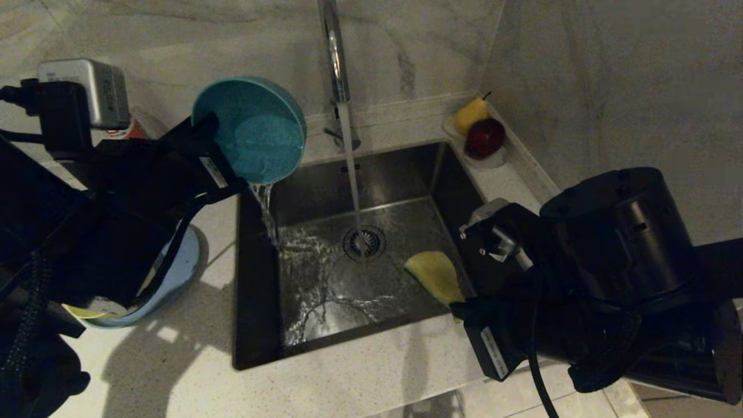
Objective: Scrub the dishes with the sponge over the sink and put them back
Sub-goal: Wash the bowl, then wipe the bowl
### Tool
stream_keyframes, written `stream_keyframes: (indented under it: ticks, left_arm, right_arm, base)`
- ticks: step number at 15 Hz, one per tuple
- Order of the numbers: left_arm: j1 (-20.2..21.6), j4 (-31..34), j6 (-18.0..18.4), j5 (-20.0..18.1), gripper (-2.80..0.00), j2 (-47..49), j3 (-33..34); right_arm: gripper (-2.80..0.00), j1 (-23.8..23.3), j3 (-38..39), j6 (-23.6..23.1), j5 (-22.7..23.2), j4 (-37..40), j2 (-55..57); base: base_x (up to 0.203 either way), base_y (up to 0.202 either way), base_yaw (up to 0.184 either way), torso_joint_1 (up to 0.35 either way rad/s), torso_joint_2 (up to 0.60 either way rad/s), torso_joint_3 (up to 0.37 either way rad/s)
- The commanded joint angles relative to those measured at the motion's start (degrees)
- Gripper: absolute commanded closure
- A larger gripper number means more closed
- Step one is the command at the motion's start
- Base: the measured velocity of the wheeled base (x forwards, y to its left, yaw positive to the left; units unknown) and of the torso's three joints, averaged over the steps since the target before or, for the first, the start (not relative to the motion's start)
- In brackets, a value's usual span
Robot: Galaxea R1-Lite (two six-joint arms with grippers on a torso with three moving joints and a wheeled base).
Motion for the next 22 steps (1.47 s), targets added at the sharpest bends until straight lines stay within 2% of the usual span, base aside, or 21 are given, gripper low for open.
stream_keyframes:
  ticks: [1, 4, 6, 8, 10, 13, 14, 15, 16, 17, 18, 20, 22]
  left_arm:
    - [0.0, -1.0, 0.0, -0.1, 0.0, -0.9, 1.4]
    - [0.0, -0.5, -0.5, 0.4, 0.0, -1.4, 1.8]
    - [0.0, 2.2, -0.6, 1.3, 0.0, -1.7, 1.1]
    - [0.0, 14.1, -2.1, 4.2, 0.0, -1.7, -1.3]
    - [-0.1, 24.8, -7.5, 5.8, 0.0, -2.3, -6.1]
    - [-0.4, 46.8, -16.8, 5.0, 0.0, -4.5, -13.4]
    - [-0.5, 54.5, -20.9, 3.1, 0.0, -5.7, -16.3]
    - [-0.7, 61.0, -23.6, -0.5, 0.0, -7.6, -18.0]
    - [-0.9, 65.1, -24.9, -3.2, 0.0, -8.7, -18.7]
    - [-1.2, 70.8, -25.3, -4.1, 0.0, -9.0, -18.9]
    - [-1.8, 74.5, -26.4, -4.5, 0.0, -8.9, -18.9]
    - [-3.5, 75.2, -31.5, -4.7, 0.0, -8.5, -19.5]
    - [-5.1, 75.2, -32.2, -4.3, 0.0, -7.3, -21.7]
  right_arm:
    - [0.0, 0.2, -0.2, 0.1, 0.0, 0.1, 0.5]
    - [0.0, 0.5, 0.2, 0.4, 2.2, 0.2, -0.6]
    - [0.0, 0.5, -0.1, 0.4, 3.8, 0.3, -1.5]
    - [0.0, 1.1, -0.6, 0.6, 6.5, 1.4, -3.0]
    - [0.0, 1.3, -2.6, 1.6, 10.0, 3.9, -3.3]
    - [0.0, 1.2, -10.5, 4.4, 14.0, 11.0, -3.4]
    - [0.0, 1.2, -13.8, 5.9, 17.1, 14.6, -3.5]
    - [0.0, 1.2, -16.7, 7.4, 20.4, 18.3, -3.6]
    - [0.0, 1.2, -18.5, 8.5, 23.0, 21.4, -3.6]
    - [0.0, 1.2, -21.1, 8.9, 25.9, 25.0, -3.3]
    - [0.0, 1.2, -23.5, 9.1, 28.6, 28.4, -2.8]
    - [0.0, 1.2, -31.1, 9.9, 32.9, 35.6, -1.0]
    - [0.0, 1.2, -37.7, 12.7, 36.0, 41.4, 1.5]
  base:
    - [0.0, 0.0, 0.0, 0.0, 0.0, 0.0]
    - [0.0, 0.0, 0.0, 0.0, 0.0, 0.0]
    - [0.0, 0.0, 0.0, 0.0, 0.0, 0.0]
    - [0.0, 0.0, 0.0, 0.0, 0.0, 0.0]
    - [0.0, 0.0, 0.0, 0.0, 0.0, 0.0]
    - [0.0, 0.0, 0.0, 0.0, 0.0, 0.0]
    - [0.0, 0.0, 0.0, 0.0, 0.0, 0.0]
    - [0.0, 0.0, 0.0, 0.0, 0.0, 0.0]
    - [0.0, 0.0, 0.0, 0.0, 0.0, 0.0]
    - [0.0, 0.0, 0.0, 0.0, 0.0, 0.0]
    - [0.0, 0.0, 0.0, 0.0, 0.0, 0.0]
    - [0.0, 0.0, 0.0, 0.0, 0.0, 0.0]
    - [0.0, 0.0, 0.0, 0.0, 0.0, 0.0]
